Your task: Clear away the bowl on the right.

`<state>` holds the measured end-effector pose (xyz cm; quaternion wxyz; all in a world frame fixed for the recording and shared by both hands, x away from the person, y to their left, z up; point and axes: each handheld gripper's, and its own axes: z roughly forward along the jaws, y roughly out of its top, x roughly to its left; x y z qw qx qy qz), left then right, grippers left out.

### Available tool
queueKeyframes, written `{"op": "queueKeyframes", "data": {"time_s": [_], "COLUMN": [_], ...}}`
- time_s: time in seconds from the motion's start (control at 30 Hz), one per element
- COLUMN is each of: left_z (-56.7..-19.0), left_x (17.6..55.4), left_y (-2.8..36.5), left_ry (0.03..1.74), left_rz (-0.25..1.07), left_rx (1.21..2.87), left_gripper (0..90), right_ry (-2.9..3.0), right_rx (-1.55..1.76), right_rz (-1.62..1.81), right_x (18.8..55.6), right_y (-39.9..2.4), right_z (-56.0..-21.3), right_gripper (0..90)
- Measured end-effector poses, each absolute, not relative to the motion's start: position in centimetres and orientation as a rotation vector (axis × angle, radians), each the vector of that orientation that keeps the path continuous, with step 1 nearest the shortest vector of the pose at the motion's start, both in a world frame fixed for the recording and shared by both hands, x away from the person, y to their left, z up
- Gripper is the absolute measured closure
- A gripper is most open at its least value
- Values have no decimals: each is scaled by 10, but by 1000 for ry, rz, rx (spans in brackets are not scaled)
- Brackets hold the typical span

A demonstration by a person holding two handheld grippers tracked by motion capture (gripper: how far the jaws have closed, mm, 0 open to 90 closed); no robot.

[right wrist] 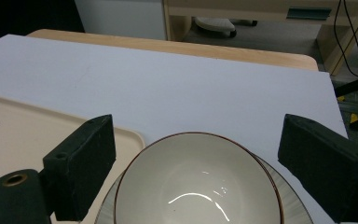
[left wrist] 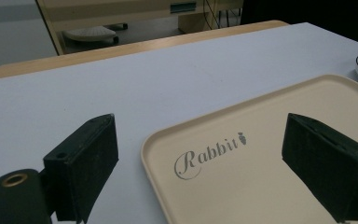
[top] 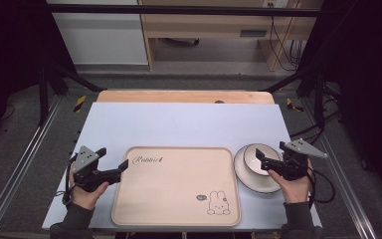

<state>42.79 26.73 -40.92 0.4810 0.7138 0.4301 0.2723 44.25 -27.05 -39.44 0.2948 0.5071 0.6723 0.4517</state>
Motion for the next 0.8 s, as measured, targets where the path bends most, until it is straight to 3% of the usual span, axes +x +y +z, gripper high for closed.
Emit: {"op": "queueKeyframes", "data": {"time_s": [0.8], "left_z": [-410], "left_x": [428], "left_y": [267], "left_ry": [1048], "left_rz": [664], "left_rx": [1748], "left_gripper": [104], "right_ry": [1810], "right_rx": [1463], "right_rz": [1103], "right_x": [461], "right_y": [-288], "right_z": [-410], "right_gripper": [204]}}
